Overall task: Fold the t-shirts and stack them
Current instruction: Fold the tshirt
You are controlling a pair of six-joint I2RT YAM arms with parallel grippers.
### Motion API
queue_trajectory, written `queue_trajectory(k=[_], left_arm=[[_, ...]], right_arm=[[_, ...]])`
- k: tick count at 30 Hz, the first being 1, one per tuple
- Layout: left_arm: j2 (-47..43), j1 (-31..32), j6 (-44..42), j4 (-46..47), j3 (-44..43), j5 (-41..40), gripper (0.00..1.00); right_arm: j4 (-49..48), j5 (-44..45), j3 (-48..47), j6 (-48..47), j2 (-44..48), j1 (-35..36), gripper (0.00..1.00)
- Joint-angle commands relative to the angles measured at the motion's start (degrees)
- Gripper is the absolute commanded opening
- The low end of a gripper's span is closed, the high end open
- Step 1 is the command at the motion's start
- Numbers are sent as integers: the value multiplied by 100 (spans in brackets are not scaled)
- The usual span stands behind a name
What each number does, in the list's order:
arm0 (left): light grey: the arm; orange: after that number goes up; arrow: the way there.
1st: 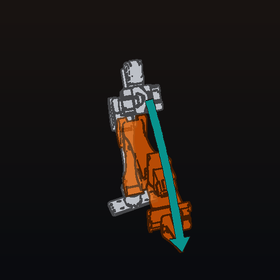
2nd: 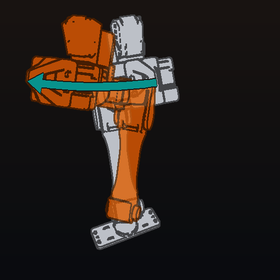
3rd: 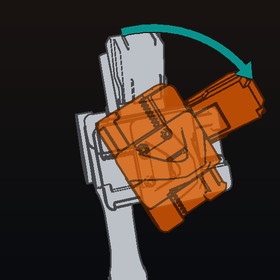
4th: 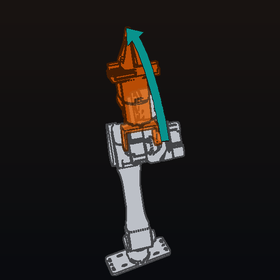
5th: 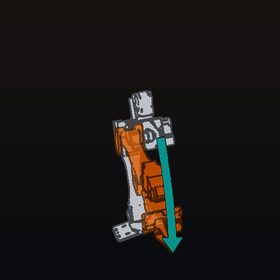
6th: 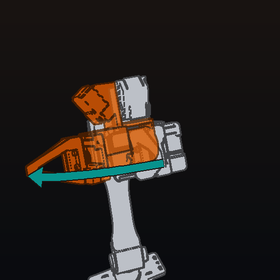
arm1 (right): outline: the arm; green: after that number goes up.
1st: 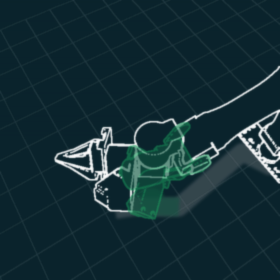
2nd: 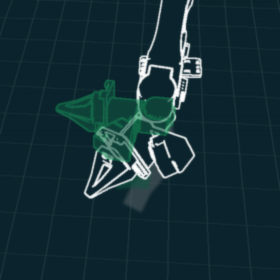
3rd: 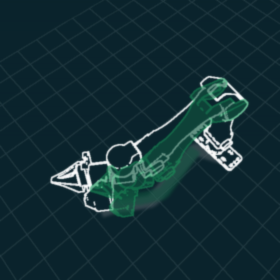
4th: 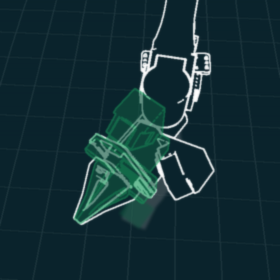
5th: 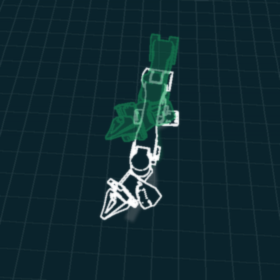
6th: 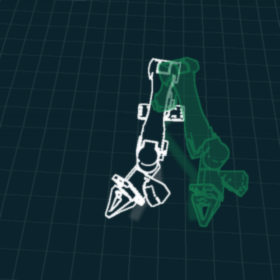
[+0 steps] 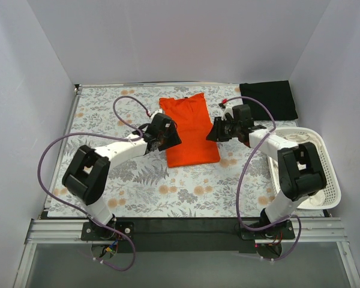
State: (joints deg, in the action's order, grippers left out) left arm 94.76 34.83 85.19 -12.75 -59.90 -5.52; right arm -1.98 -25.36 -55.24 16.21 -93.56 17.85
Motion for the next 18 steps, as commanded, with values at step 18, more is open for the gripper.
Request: queue_trajectory(k=[18], left_arm=[[238,1201,497,-2169,776,-669,47]], right_arm=[[2262,2255,540,-364,-93,1581,31]])
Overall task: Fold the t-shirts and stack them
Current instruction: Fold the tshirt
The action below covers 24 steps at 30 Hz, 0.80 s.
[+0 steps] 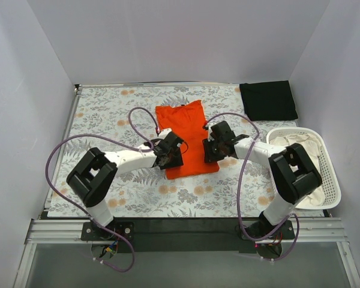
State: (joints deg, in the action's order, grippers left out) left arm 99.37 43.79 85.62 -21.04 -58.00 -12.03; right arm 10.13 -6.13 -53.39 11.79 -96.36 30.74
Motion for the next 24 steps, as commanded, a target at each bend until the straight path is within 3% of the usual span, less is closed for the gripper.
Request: queue_trajectory(k=[1,9,10,12,13,14,15,18,19,20,22,24], left_arm=[[-356,366,533,-1498,675,-71,48],[-1912,806,1254,-2281,1054,-378,53],[-2035,815,1438,-2500,1036,-422,56],[-2369,859,1597,-2720,992,-537,73],[-2457,868,1598,-2817,975,-528,83],[-2606,885,1598,-2836,948,-485,90],[-2642,894,1606,-2853,931,-415,94],[-2634,929,1764,-2950,957,-309,94],[-2599,938,1834,-3002,974,-300,92],[-2572,973,1879,-3011,1044,-300,89],[-2493,991,2080,-2994,1124,-291,83],[-2484,1000,2256,-2915,1229,-265,82]], right_arm=[[1209,314,477,139,300,423,32],[2115,700,391,851,1452,1083,33],[2238,971,338,886,1557,1127,33],[2511,1245,215,991,1900,1136,35],[2555,1446,197,983,2023,1136,39],[2590,1535,180,974,2268,1136,47],[2634,1588,197,965,2392,1136,48],[2722,1808,345,1018,2858,1127,61],[2748,1895,407,1105,2964,1127,69],[2740,1905,469,1149,3165,1110,85],[2722,1940,670,1185,3333,1048,98],[2731,1949,759,1176,3448,1004,98]])
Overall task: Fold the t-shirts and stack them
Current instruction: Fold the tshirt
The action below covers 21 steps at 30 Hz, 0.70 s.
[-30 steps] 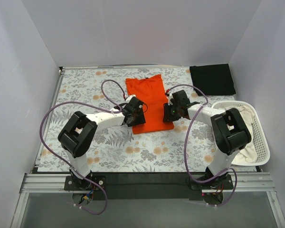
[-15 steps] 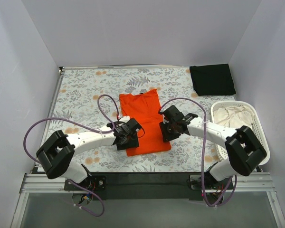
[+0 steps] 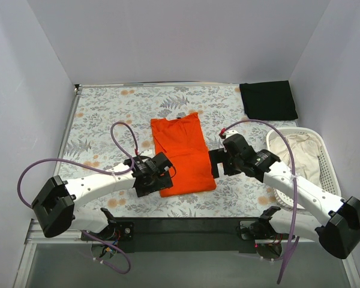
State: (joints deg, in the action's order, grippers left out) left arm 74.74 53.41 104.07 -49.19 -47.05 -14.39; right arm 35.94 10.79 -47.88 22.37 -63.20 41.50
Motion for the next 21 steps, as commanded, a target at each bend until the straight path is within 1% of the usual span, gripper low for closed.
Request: queue_trajectory(k=[1,5,8,10,11,13,15,17,21], left_arm=[[-3,38,456,-4,160,-11,81],[49,38,614,173,213,-20,75],[172,38,641,260,213,-46,74],[216,38,667,383,240,-37,74],[251,38,650,445,249,-11,73],[313,38,649,559,249,42,73],[514,38,614,568,205,68,72],[646,38,579,542,144,103,70],[928,47,483,498,73,130,64]], right_arm=[[193,249,252,118,106,-106,98],[238,73,279,215,-121,-133,98],[203,-50,288,277,-341,-142,98],[168,-129,279,303,-456,-142,94],[141,-173,279,303,-561,-133,90],[27,-357,279,320,-728,-133,86],[-78,-524,270,321,-825,-142,82],[-131,-744,270,347,-965,-133,76],[-237,-832,297,400,-1185,-133,70]])
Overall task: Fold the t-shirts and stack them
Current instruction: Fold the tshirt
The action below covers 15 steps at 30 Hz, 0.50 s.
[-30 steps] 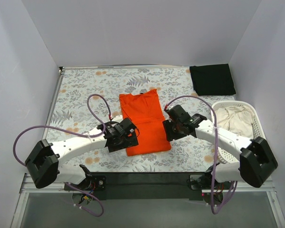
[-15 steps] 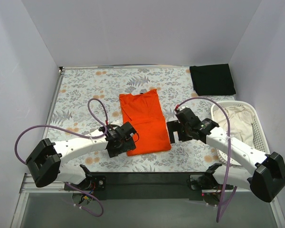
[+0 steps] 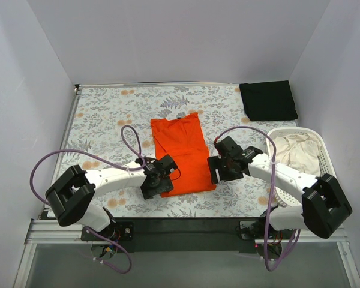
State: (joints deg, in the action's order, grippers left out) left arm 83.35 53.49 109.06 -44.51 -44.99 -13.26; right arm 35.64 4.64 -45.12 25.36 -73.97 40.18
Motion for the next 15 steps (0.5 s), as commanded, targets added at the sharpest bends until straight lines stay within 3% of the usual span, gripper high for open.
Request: queue_trajectory(k=[1,6,15], left_arm=[[146,38,-25,-5,-141,16,61],[295,47,-121,-40,-194,42,56],[498,109,-227,-102,-256,130,56]], right_arm=[[-250,-305,12,100,-152,-2,67],[-347,-421,-23,126,-451,16,57],[-391,-386,-128,267,-838,183,54]])
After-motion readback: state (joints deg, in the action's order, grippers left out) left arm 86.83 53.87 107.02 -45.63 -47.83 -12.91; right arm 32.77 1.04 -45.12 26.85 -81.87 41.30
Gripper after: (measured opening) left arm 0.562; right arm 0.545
